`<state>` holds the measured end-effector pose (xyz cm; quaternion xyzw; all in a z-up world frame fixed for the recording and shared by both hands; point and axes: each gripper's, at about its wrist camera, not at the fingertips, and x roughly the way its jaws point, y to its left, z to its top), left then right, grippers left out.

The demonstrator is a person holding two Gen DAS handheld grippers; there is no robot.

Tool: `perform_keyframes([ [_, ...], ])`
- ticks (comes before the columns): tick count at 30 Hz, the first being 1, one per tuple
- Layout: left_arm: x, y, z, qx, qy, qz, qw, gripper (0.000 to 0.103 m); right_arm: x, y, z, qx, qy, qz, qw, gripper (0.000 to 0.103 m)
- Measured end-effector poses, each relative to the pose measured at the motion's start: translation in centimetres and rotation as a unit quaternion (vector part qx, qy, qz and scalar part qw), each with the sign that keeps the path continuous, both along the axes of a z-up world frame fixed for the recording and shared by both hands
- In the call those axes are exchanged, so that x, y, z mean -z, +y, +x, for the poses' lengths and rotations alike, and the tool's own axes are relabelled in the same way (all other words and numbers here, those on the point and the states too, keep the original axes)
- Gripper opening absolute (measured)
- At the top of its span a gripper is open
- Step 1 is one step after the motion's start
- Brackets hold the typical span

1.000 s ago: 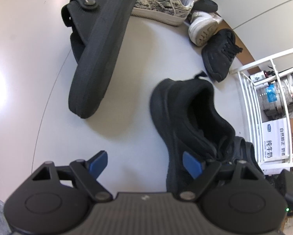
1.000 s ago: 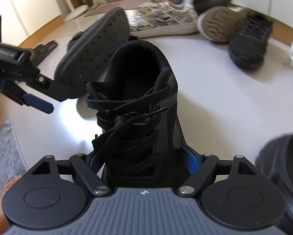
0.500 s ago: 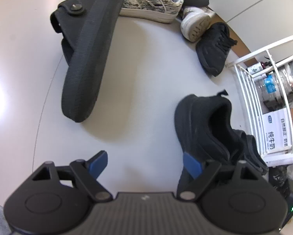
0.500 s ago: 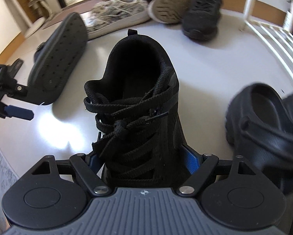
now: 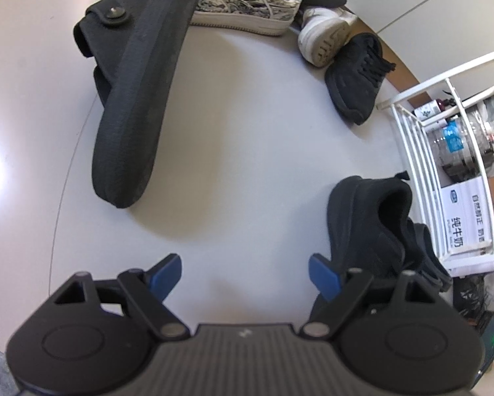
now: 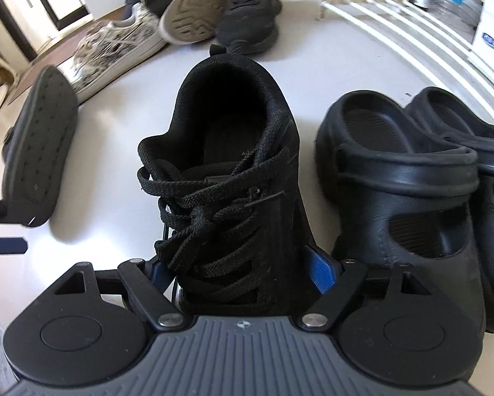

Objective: Organize scattered shoes
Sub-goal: 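Lower the black sneaker beside the clogs and open the left gripper, then move the left tool to the second black sneaker and grasp its heel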

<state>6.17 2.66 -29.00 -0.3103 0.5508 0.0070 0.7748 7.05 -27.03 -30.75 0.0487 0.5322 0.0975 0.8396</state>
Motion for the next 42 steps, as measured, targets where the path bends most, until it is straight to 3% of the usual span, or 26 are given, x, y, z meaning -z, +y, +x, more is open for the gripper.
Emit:
perform_keyframes([
  [10,0.1,0.1,0.1,0.002,0.001,-0.002,1.0,0.086,-0.2,-0.6,0.4,0.015,0.004,-0.007,1.0,0.084],
  [16,0.2,-0.1,0.7,0.005,0.001,0.0,1.0,0.086,0.6,-0.9,1.0,0.001,0.015,-0.008,1.0,0.094],
  [21,-0.5,-0.5,2.0,0.021,-0.01,0.014,0.9996,0.086,0.4,-1.4,1.1,-0.012,0.021,0.004,1.0,0.095],
  [29,-2.9,-1.2,5.9,0.049,-0.039,0.035,0.9974,0.086,-0.7,-3.1,-0.1,-0.038,0.017,0.023,0.999,0.095],
  [36,-4.6,-1.3,9.5,0.061,-0.026,0.043,0.9969,0.086,-2.3,-4.9,-1.0,-0.059,-0.002,0.042,0.997,0.094],
  [42,-6.7,-3.2,15.2,0.098,-0.043,0.071,0.9917,0.086,-3.2,-6.0,-1.2,-0.064,-0.021,0.056,0.996,0.094],
])
